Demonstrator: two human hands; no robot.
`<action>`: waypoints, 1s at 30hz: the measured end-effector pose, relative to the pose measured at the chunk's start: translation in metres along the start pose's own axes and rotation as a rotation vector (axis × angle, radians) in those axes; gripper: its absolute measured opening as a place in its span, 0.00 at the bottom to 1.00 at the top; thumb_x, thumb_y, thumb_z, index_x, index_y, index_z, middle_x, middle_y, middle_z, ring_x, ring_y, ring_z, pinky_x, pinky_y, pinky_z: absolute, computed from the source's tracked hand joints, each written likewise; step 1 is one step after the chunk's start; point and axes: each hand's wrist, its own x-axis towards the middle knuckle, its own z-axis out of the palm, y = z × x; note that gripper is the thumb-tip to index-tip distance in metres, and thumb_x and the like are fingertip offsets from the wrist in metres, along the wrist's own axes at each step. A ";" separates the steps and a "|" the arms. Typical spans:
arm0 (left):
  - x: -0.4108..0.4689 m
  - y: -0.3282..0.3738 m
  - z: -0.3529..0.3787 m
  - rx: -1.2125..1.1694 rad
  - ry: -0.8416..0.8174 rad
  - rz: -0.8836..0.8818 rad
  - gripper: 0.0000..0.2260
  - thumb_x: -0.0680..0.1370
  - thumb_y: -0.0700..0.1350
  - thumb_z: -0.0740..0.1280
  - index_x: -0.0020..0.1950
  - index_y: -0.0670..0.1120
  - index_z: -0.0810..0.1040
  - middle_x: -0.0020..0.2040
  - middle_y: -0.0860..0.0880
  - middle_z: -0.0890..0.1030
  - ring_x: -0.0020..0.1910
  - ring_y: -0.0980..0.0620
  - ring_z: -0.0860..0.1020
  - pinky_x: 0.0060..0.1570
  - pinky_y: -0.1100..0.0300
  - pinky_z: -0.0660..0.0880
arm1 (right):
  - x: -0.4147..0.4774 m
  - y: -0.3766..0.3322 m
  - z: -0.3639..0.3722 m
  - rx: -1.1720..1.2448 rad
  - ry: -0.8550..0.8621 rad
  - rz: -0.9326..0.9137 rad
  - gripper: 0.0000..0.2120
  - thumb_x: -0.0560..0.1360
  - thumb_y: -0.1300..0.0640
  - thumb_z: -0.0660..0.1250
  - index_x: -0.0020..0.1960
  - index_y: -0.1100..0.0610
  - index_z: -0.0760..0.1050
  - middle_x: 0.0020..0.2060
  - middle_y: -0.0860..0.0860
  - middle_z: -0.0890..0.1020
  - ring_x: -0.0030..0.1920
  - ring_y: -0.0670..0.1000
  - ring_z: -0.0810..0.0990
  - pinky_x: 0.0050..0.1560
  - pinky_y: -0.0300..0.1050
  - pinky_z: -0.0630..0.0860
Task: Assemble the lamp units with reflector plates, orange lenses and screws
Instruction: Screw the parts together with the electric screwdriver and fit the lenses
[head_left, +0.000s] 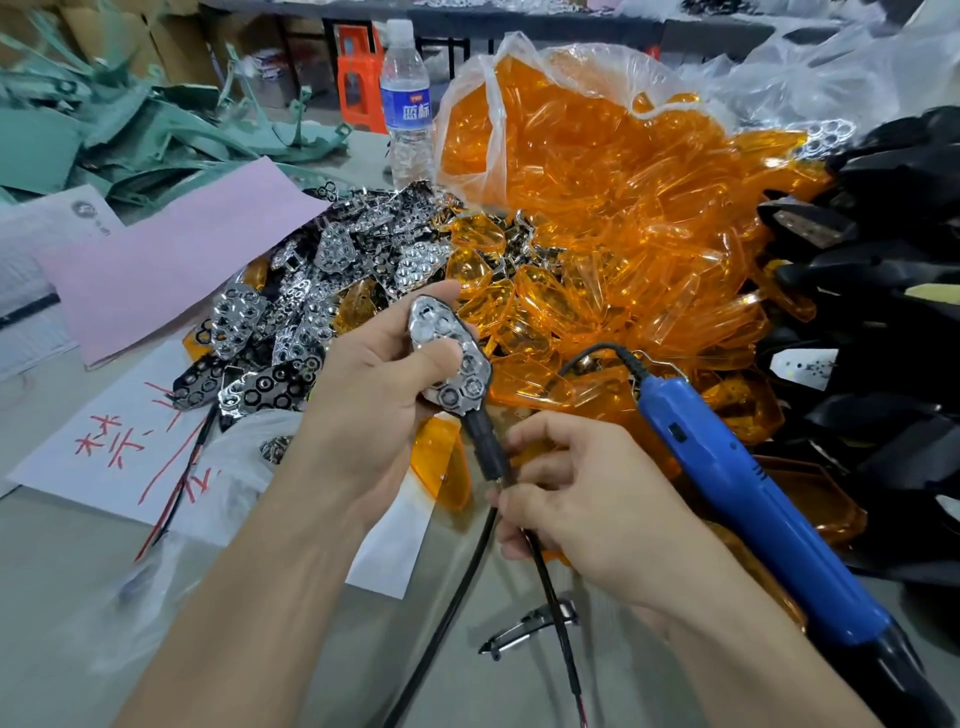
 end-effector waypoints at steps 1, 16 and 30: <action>-0.001 -0.001 0.001 0.044 -0.029 0.020 0.19 0.81 0.29 0.62 0.66 0.46 0.80 0.45 0.48 0.84 0.44 0.51 0.81 0.42 0.60 0.80 | 0.000 0.000 0.000 -0.004 -0.016 0.007 0.16 0.73 0.72 0.69 0.53 0.53 0.78 0.38 0.58 0.86 0.34 0.59 0.84 0.43 0.58 0.85; -0.006 -0.006 0.009 0.032 -0.185 0.071 0.24 0.75 0.36 0.64 0.69 0.52 0.80 0.49 0.49 0.83 0.49 0.49 0.81 0.52 0.52 0.81 | -0.002 -0.004 0.013 0.240 -0.060 -0.095 0.20 0.72 0.78 0.66 0.56 0.58 0.81 0.39 0.57 0.84 0.32 0.55 0.79 0.33 0.46 0.78; -0.001 -0.004 0.006 -0.244 -0.039 0.022 0.19 0.82 0.30 0.60 0.70 0.42 0.77 0.51 0.43 0.80 0.47 0.46 0.82 0.44 0.53 0.81 | -0.005 -0.003 0.018 0.166 0.115 -0.068 0.10 0.80 0.56 0.69 0.41 0.56 0.81 0.30 0.55 0.83 0.25 0.49 0.77 0.26 0.38 0.72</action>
